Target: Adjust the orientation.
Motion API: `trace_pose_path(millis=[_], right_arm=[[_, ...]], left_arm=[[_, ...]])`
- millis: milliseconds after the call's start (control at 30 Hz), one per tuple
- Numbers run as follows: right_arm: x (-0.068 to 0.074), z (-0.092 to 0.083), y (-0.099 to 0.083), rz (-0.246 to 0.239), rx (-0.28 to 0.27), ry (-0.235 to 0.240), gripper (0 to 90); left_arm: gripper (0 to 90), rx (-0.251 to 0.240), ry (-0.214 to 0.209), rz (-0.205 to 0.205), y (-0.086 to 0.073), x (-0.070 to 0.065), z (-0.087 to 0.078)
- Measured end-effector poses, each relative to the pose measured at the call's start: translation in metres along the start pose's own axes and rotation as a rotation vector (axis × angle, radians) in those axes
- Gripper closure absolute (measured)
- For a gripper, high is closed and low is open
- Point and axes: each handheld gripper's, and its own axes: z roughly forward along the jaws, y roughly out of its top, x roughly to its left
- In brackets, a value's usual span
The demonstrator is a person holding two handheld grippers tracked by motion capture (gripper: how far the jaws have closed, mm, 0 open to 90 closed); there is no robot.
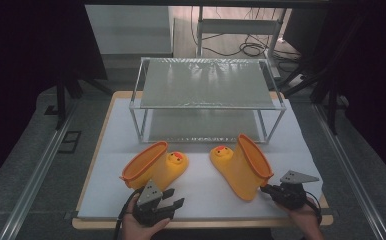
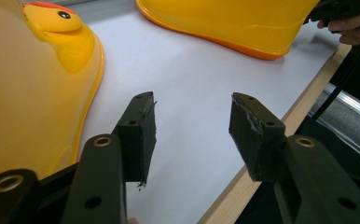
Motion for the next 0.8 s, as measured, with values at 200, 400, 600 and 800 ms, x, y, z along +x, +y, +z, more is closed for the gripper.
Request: trace_pose_path(millis=[200, 400, 600, 800], right_arm=[[0.007, 0.004, 0.001, -0.020, 0.017, 0.023, 89.0], [0.009, 0.005, 0.001, -0.018, 0.022, 0.037, 89.1], [0.019, 0.009, 0.003, -0.052, 0.035, 0.083, 89.1], [0.031, 0.015, 0.007, -0.087, 0.045, 0.117, 89.1]], left_arm=[[51.0, 0.003, 0.003, -0.004, -0.001, 0.001, 0.000], [51.0, 0.004, 0.004, -0.009, -0.001, 0.001, 0.001], [51.0, 0.012, 0.001, -0.006, 0.000, 0.000, 0.003], [50.8, 0.028, 0.003, -0.005, 0.001, -0.001, 0.005]])
